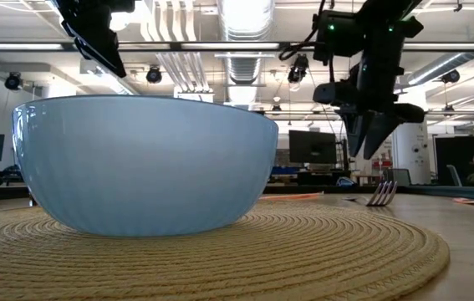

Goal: Pick & Place Utensil
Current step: Put the silver fork into the blue bowl on the brown mat

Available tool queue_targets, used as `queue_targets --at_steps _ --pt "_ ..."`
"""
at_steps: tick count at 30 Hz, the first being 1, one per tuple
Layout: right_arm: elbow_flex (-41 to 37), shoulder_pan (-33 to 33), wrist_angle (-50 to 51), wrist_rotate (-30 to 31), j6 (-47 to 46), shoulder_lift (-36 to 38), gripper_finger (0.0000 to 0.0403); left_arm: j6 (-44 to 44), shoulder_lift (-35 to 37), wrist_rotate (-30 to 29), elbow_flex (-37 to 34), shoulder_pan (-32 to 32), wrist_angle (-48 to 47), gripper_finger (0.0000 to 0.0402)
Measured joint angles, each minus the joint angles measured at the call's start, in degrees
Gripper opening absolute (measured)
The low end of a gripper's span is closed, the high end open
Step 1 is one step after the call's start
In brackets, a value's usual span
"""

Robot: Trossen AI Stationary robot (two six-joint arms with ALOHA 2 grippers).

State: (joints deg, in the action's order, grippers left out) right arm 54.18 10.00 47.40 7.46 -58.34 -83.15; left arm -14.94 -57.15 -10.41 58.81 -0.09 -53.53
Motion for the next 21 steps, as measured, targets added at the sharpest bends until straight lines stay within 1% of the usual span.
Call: queue_targets --at_steps 6,10,15,18,21 --pt "-2.49 -1.37 -3.9 0.0 -1.72 -0.02 0.0123 0.0 -0.01 0.01 0.0 -0.01 0.01 0.0154" --pt "-3.85 -1.99 -7.34 -0.32 -1.83 -0.02 0.0124 -0.02 -0.01 0.0 0.0 -0.01 0.03 0.0154" --pt "-5.47 -2.01 -7.71 -0.48 -3.24 -0.03 0.0128 -0.02 -0.01 0.0 0.0 0.01 0.12 0.0154" --pt "-5.78 -2.01 -7.79 -0.5 -4.04 -1.27 0.0127 -0.02 -0.01 0.0 0.0 0.0 0.17 0.0154" --pt "-5.58 -2.15 -9.4 -1.4 -3.34 -4.03 0.0123 0.0 -0.01 0.0 0.0 -0.01 0.26 0.0154"
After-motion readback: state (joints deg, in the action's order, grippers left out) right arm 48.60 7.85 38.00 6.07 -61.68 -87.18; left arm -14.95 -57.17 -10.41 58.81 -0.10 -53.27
